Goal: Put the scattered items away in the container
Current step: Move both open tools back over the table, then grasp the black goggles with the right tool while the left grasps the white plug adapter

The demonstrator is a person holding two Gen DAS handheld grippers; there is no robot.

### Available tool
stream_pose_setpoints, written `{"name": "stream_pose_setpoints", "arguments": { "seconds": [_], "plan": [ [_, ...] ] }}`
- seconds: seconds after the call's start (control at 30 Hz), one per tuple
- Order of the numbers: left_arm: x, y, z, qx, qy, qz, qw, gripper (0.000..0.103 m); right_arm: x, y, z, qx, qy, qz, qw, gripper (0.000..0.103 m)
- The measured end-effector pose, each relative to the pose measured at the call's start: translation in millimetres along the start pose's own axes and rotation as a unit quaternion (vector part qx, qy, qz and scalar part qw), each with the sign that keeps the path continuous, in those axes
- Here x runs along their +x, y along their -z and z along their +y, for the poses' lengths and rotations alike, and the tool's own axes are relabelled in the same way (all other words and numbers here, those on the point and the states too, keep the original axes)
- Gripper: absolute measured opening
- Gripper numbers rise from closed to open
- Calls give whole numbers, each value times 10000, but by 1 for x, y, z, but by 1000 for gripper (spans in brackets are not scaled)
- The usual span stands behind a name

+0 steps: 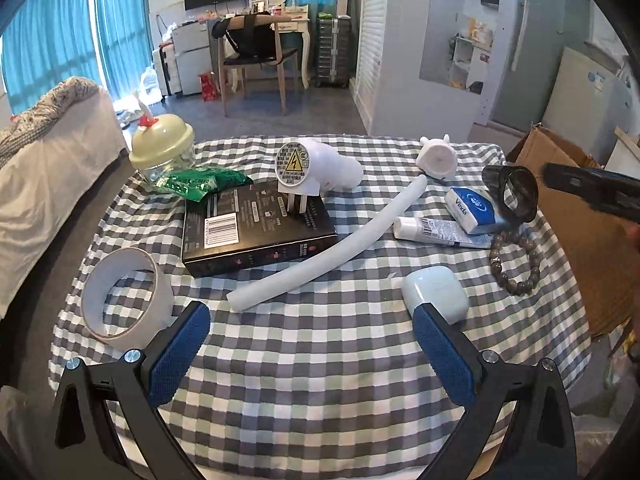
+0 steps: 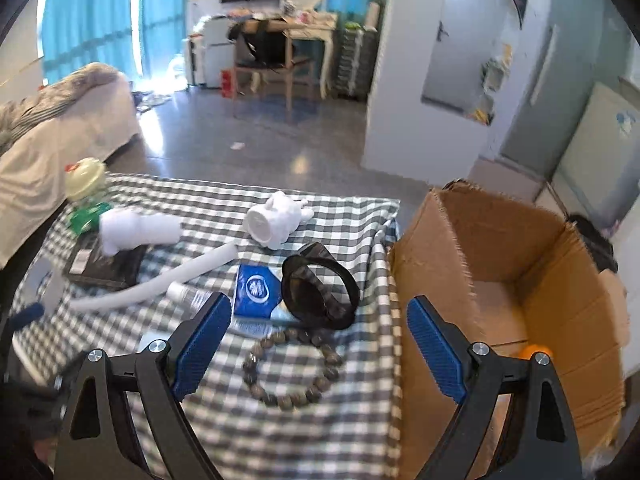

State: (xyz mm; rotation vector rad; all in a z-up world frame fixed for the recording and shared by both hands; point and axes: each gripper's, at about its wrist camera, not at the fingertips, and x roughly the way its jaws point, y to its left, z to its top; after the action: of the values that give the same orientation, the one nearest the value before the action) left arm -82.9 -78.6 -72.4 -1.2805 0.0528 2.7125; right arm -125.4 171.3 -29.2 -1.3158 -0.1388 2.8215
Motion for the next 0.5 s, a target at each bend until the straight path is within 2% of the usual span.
{"name": "stream_pose_setpoints", "arguments": {
  "seconds": [0.17, 0.43, 0.47, 0.5],
  "plan": [
    [12, -4, 7, -38, 62, 7, 10000, 103, 34, -11, 13, -54, 743, 142, 9971, 90],
    [30, -13, 10, -5, 78, 32, 10000, 103, 78, -11, 16, -18, 909, 468, 9948, 89],
    [33, -13, 10, -10, 57, 49, 10000, 103, 81, -10, 14, 45, 860, 507, 9950, 84],
    [35, -14, 11, -20, 42, 60, 10000, 103, 82, -10, 11, 132, 753, 546, 9956, 63]
  ]
}}
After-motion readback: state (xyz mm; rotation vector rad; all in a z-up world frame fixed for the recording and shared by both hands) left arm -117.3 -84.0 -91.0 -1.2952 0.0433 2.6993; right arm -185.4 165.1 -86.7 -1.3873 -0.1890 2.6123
